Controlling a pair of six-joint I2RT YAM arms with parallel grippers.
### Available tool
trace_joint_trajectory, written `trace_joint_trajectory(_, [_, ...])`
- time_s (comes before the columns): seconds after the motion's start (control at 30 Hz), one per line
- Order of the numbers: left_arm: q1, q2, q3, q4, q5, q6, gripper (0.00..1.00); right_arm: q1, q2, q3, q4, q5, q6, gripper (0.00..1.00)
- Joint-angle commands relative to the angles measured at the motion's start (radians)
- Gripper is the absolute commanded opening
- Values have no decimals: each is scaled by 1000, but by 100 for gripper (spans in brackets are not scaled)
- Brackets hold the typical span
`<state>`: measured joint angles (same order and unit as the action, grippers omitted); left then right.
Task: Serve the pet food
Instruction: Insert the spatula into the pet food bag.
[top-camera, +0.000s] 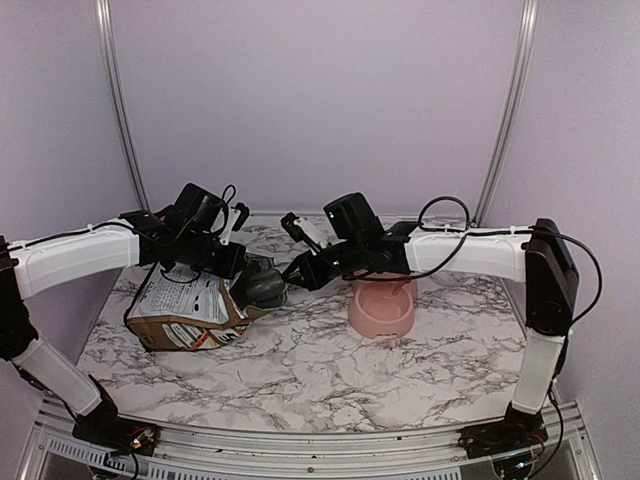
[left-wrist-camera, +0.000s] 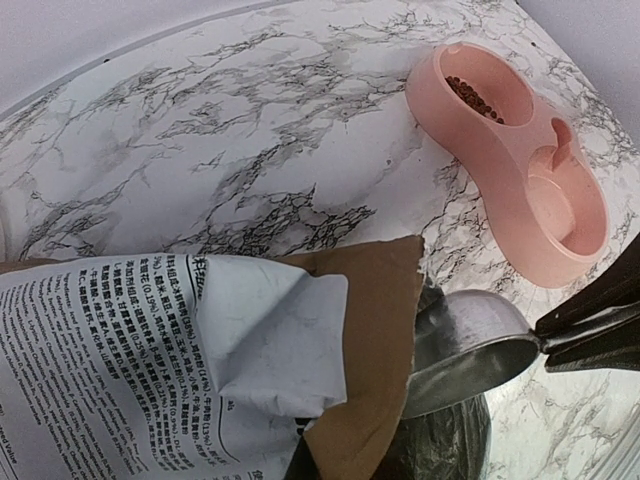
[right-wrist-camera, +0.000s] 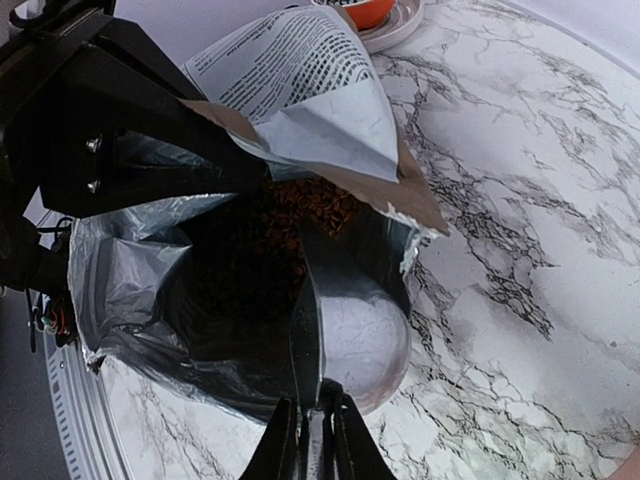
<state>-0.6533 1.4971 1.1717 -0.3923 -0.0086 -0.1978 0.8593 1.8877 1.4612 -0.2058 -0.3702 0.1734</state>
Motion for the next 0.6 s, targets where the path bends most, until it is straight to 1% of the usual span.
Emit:
trace_joint_trajectory(0.0, [9, -52, -11, 5, -17, 5, 0, 28, 50, 86, 43, 76, 19, 0])
trace_joint_trajectory(0.2, [9, -54, -13, 4, -25, 7, 0, 52, 102, 123, 45, 132, 10, 0])
trace_joint_trajectory(0.57, [10, -47, -12, 6, -27, 9, 0, 61, 147, 133, 52, 170, 23, 0])
